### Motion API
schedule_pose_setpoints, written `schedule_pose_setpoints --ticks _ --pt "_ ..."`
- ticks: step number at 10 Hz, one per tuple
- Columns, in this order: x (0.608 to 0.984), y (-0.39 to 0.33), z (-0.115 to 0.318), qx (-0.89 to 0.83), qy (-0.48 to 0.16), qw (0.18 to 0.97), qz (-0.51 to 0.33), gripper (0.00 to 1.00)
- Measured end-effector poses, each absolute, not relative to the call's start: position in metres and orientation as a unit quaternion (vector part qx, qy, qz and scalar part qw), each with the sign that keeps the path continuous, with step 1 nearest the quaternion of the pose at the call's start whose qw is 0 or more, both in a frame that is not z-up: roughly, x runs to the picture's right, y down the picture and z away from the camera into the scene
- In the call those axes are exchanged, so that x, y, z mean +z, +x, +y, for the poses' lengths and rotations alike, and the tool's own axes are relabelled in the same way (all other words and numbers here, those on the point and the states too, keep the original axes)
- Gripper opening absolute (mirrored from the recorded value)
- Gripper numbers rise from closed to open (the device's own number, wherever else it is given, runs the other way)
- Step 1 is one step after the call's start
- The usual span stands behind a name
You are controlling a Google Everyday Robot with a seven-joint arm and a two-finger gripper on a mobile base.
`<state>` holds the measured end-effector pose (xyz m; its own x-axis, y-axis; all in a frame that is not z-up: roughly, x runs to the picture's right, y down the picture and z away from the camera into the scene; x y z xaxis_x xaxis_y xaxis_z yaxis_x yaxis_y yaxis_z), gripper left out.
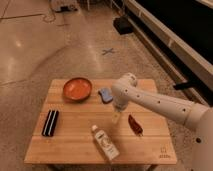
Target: Place the pepper in the ceramic bowl
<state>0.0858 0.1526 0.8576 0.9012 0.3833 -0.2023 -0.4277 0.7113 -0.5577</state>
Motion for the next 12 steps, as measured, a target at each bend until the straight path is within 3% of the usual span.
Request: schedule_pose_setpoints --ticks 8,12 --pt "0.826 0.174 0.147 0.299 -0.297 0.901 0.101 0.79" --pt "0.825 0.185 0.173 0.333 -0.321 0.879 0.118 0.79"
